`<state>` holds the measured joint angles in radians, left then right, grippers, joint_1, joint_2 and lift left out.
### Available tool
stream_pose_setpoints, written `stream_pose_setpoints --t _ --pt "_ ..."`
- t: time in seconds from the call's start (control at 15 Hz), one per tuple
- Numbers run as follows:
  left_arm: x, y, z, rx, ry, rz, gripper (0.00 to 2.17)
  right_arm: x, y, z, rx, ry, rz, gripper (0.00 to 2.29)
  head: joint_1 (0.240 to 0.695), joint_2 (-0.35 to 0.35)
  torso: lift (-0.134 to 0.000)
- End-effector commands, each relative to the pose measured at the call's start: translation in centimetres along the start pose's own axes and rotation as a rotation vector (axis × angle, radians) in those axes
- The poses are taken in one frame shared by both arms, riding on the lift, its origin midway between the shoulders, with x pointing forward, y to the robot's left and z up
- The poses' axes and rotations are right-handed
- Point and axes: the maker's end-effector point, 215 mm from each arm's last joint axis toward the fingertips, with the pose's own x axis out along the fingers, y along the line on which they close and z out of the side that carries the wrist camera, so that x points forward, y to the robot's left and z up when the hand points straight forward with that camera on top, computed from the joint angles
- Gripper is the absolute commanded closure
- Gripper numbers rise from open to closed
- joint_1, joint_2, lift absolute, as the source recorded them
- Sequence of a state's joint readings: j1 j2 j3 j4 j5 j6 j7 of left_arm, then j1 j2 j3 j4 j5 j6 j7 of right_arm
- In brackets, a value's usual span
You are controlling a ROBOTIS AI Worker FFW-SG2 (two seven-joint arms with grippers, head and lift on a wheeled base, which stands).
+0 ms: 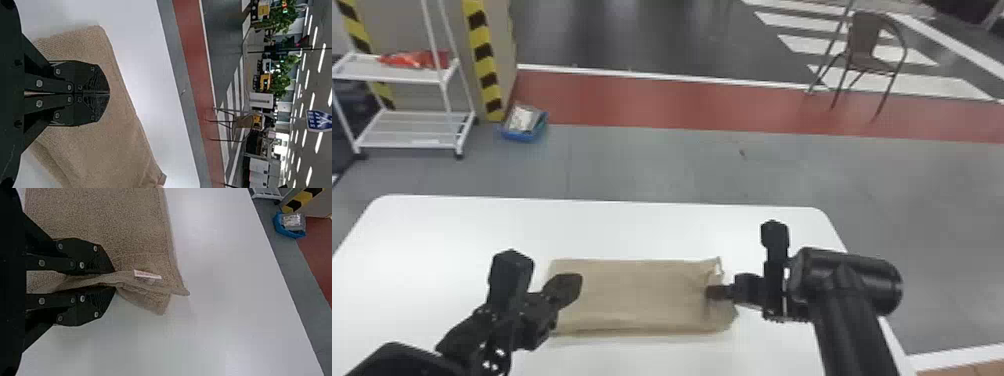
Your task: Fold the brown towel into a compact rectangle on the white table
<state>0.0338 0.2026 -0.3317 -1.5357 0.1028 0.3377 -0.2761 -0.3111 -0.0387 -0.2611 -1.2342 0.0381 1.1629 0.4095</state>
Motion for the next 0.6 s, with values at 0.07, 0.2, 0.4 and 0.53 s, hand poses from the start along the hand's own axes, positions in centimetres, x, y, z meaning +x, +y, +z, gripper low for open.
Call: stream_pose_setpoints --t 0.07,0.2,0.4,0.53 --pt "0.0 0.1 -0.5 0.001 0.011 0.003 1.73 -1.8 0.3 -1.6 0.066 0.009 0.059 1.0 0.695 -0.2 0.0" --pt "0.1 -0.1 -0.5 0.0 0.011 0.001 1.73 -3.6 0.6 -2.0 0.108 -0.001 0.102 1.02 0.695 -0.2 0.0" --pt "0.1 -0.2 -0.6 0.003 0.015 0.003 1.73 -5.7 -0.1 -1.9 0.139 -0.021 0.112 1.02 0.695 -0.209 0.0" --pt "0.1 -0.3 -0.9 0.001 0.022 0.001 1.73 -6.2 -0.6 -1.4 0.137 -0.034 0.103 1.02 0.695 -0.219 0.0"
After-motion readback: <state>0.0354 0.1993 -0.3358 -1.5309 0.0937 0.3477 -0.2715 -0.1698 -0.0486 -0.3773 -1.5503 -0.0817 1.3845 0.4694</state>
